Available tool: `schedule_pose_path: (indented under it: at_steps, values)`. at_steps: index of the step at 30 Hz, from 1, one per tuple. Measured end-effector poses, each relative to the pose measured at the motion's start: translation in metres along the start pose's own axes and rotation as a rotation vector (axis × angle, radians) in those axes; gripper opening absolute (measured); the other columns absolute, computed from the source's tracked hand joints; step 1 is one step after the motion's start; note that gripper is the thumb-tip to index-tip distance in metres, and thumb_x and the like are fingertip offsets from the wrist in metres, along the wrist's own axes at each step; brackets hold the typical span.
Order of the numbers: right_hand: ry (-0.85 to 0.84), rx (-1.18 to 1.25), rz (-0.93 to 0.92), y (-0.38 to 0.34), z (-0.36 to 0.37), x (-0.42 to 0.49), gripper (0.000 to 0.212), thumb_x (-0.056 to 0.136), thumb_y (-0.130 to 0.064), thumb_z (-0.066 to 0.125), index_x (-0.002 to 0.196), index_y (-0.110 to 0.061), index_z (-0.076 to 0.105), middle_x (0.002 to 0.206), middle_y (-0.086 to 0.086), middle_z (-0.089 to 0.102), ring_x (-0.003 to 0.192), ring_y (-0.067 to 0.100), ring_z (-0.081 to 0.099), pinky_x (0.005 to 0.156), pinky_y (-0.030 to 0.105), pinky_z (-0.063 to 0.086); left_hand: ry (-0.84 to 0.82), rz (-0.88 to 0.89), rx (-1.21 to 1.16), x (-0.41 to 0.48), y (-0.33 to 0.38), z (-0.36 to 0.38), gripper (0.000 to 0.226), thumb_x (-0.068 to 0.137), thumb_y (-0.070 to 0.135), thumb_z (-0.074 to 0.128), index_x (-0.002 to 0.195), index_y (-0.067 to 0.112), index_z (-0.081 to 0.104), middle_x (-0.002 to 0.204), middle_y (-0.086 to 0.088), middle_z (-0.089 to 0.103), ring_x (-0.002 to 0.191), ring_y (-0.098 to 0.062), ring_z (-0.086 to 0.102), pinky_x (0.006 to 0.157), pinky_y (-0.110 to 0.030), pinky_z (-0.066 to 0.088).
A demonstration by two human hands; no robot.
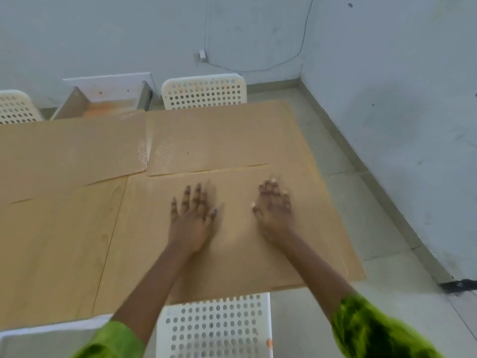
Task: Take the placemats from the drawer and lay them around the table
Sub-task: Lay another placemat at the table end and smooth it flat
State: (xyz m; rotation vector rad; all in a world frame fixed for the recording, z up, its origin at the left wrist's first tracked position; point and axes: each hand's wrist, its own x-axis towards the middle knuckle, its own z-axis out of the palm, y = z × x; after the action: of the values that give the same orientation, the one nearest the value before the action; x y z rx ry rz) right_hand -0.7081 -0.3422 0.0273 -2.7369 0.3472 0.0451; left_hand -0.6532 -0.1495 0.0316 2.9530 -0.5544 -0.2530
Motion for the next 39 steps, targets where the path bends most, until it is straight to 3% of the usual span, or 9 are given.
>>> schedule_pose_path:
  at_steps: [4, 8, 15, 18, 22, 26, 31, 36, 39]
  values:
    - [-0.094, 0.014, -0.13, -0.034, 0.022, -0.066, 0.083, 0.076, -0.047, -0.007, 0.151, -0.015, 0.009, 0.161, 0.004, -0.002, 0.145, 0.015, -0.017, 0.113, 0.033, -0.013, -0.019, 0.123, -0.071, -0.06, 0.028, 0.03, 0.079, 0.082, 0.061, -0.016, 0.149, 0.02, -0.009, 0.153, 0.005, -0.021, 0.141, -0.014, -0.025, 0.116, -0.037, -0.017]
    - [-0.063, -0.055, -0.076, -0.029, 0.03, -0.082, 0.077, 0.081, -0.044, -0.005, 0.151, -0.013, 0.007, 0.161, 0.006, -0.002, 0.144, 0.016, -0.019, 0.115, 0.036, -0.011, 0.043, 0.103, 0.085, -0.076, 0.013, 0.043, 0.076, 0.093, 0.055, -0.003, 0.148, 0.01, 0.026, 0.156, -0.005, 0.023, 0.144, -0.021, 0.011, 0.114, -0.042, 0.0]
    - [-0.008, -0.108, 0.1, 0.02, 0.018, -0.081, 0.072, 0.088, -0.048, -0.002, 0.151, -0.012, -0.001, 0.16, 0.008, -0.007, 0.147, 0.02, -0.013, 0.117, 0.037, -0.009, 0.095, -0.006, 0.056, -0.083, -0.016, 0.038, 0.083, 0.082, 0.06, -0.007, 0.151, 0.016, 0.004, 0.161, -0.001, -0.001, 0.143, -0.013, -0.014, 0.116, -0.044, -0.01]
    - [0.005, -0.116, 0.173, 0.047, 0.006, -0.082, 0.065, 0.096, -0.045, 0.008, 0.151, -0.011, 0.002, 0.16, 0.008, -0.005, 0.148, 0.02, -0.009, 0.119, 0.036, -0.005, 0.077, -0.072, 0.057, -0.085, -0.033, 0.036, 0.088, 0.077, 0.064, -0.013, 0.151, 0.018, -0.002, 0.16, -0.001, -0.007, 0.147, -0.019, -0.011, 0.116, -0.044, -0.012]
    - [0.0, -0.105, 0.176, 0.064, -0.005, -0.084, 0.059, 0.1, -0.039, 0.018, 0.151, -0.01, 0.008, 0.161, 0.008, 0.001, 0.148, 0.019, -0.004, 0.12, 0.035, 0.0, 0.028, -0.185, 0.044, -0.087, -0.059, 0.029, 0.076, 0.086, 0.058, -0.004, 0.151, 0.019, -0.005, 0.16, -0.002, -0.01, 0.148, -0.023, -0.009, 0.118, -0.044, -0.007]
    - [-0.04, -0.116, 0.173, 0.066, -0.008, -0.084, 0.059, 0.1, -0.038, 0.018, 0.151, -0.009, 0.009, 0.16, 0.009, 0.002, 0.148, 0.02, -0.003, 0.12, 0.035, 0.0, -0.009, -0.185, 0.036, -0.092, -0.066, 0.02, 0.062, 0.099, 0.044, 0.015, 0.151, 0.017, -0.004, 0.161, -0.004, -0.009, 0.148, -0.022, -0.008, 0.12, -0.041, -0.003]
    - [-0.086, -0.054, 0.21, 0.05, -0.02, -0.088, 0.059, 0.101, -0.038, 0.017, 0.151, -0.011, 0.003, 0.16, 0.008, -0.005, 0.148, 0.02, -0.009, 0.12, 0.036, -0.003, -0.102, -0.179, 0.013, -0.095, -0.064, 0.005, 0.063, 0.099, 0.044, 0.012, 0.15, 0.015, -0.01, 0.16, -0.006, -0.014, 0.148, -0.022, -0.013, 0.12, -0.041, -0.006]
    - [-0.07, 0.082, 0.168, 0.006, -0.027, -0.11, 0.054, 0.101, -0.03, 0.025, 0.15, -0.012, 0.012, 0.161, 0.007, 0.003, 0.148, 0.018, -0.002, 0.119, 0.033, 0.0, -0.036, -0.085, -0.005, -0.112, -0.046, -0.009, 0.06, 0.1, 0.041, 0.013, 0.152, 0.014, -0.004, 0.161, -0.004, -0.009, 0.148, -0.019, -0.011, 0.118, -0.04, -0.008]
    - [-0.083, 0.136, 0.157, -0.019, -0.03, -0.134, 0.051, 0.099, -0.022, 0.034, 0.148, -0.012, 0.023, 0.157, 0.006, 0.021, 0.146, 0.021, 0.015, 0.117, 0.035, 0.016, 0.002, -0.088, -0.129, -0.132, -0.038, -0.024, 0.054, 0.101, 0.034, 0.023, 0.15, 0.011, 0.018, 0.159, -0.007, 0.016, 0.148, -0.022, 0.009, 0.119, -0.04, 0.009]
